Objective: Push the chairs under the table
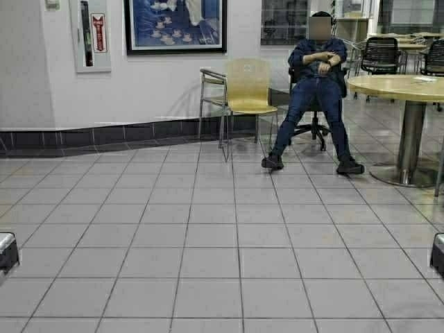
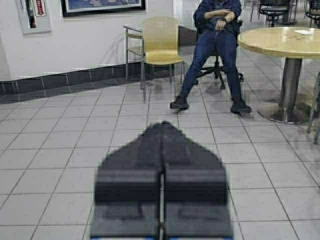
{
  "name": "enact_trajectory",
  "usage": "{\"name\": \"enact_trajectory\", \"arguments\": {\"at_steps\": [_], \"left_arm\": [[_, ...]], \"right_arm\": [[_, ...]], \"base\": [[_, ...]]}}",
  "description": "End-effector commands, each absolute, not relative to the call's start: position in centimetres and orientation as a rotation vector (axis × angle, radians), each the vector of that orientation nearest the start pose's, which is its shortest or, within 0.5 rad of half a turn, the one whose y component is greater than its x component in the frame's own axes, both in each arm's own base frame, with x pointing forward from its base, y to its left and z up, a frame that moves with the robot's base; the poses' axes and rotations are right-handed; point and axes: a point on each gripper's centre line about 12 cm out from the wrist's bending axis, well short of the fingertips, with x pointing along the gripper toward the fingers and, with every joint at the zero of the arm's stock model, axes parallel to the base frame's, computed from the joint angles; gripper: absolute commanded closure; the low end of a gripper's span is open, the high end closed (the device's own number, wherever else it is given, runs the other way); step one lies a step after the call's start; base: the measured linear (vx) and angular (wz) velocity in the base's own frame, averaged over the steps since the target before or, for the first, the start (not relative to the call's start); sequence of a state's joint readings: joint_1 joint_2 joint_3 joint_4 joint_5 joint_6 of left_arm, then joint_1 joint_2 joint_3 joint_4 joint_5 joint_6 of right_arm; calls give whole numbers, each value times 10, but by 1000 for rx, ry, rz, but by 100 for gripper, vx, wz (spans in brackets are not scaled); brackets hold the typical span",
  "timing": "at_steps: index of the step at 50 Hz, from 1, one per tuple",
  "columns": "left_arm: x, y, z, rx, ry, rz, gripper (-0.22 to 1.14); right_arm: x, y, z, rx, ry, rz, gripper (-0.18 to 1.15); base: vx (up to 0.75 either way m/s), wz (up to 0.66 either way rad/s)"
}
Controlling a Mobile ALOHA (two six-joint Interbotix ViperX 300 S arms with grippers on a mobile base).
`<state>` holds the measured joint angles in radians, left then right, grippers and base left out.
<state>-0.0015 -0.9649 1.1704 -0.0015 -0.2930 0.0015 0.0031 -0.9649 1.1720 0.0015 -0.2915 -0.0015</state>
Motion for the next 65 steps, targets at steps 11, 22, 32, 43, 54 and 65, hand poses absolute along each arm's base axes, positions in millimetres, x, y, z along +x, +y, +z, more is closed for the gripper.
{"name": "enact_trajectory", "arguments": {"at_steps": [11,22,32,43,54,65], "left_arm": [[201,-1,296,-6,-72,-6,89],[203,-1,294,-9,-58,-6,89],[202,-1,287,-11,-43,-6,89],[202,-1,286,-34,-38,-5,89],[202,-1,286,-61,-40,-5,89],[203,-1,282,-66,-27,-5,89]], "right_arm": [[200,1,297,-1,-52,3,92],[203,1,292,-6,-31,3,92],[204,1,289,-5,-20,3,92],[204,1,292,-8,-28,3,92],[203,1,295,-6,-35,3,92],[203,1,294,-4,-35,4,92]], "base": [[0,0],[5,0],[14,-2],[18,-7],[23,1],[30,17]]}}
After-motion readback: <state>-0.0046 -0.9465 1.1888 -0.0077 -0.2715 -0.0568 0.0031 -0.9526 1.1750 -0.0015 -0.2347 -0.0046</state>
